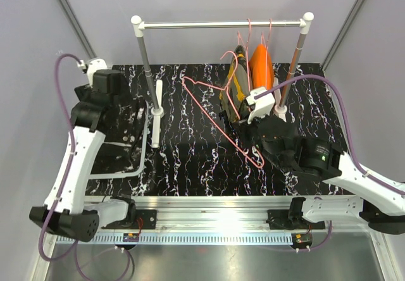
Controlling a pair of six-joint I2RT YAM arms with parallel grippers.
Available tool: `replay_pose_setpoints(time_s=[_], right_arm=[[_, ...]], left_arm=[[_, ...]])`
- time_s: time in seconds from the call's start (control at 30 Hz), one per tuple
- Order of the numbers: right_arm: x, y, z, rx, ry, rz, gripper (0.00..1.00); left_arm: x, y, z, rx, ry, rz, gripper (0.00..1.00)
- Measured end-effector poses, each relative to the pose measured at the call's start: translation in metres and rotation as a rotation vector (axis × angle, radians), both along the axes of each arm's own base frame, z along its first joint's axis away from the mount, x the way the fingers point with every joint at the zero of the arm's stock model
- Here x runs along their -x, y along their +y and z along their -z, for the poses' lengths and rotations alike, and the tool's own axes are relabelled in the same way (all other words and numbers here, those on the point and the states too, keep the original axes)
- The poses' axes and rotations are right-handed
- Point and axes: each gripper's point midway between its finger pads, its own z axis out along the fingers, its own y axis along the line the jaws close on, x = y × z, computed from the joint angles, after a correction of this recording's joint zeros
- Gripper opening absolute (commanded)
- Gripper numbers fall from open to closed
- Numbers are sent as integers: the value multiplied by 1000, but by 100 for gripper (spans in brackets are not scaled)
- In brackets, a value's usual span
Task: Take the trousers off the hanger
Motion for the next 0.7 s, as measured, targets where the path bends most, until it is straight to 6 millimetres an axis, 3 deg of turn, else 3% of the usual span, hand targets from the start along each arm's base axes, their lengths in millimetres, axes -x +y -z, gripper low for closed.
replay_pose_setpoints(time_s=[0.1,0.17,0.23,0.33,0.4,0.5,0.57,0.7], right_arm=[[0,-1,1,7,1,3,7],[0,-1,1,7,1,3,6],[0,-1,1,8,0,1,6],[0,-1,1,12,-3,0,4],[-1,-1,0,14,-6,0,4],[-1,-1,0,19,-11,-1,4],[-2,-2,-1,19,-17,6,3],[-5,-2,-9,6,-31,17,2]], left_arm=[[0,11,-8,39,-57,-44,99],[-12,18,11,71,-32,-70,99],[-27,23,50,118,44,-90,99],[-50,29,138,219,245,-122,99],[-55,28,196,299,381,-148,99],[-58,33,253,395,487,-193,99],[-56,33,268,419,494,-198,99],[-56,29,269,439,452,-181,99]])
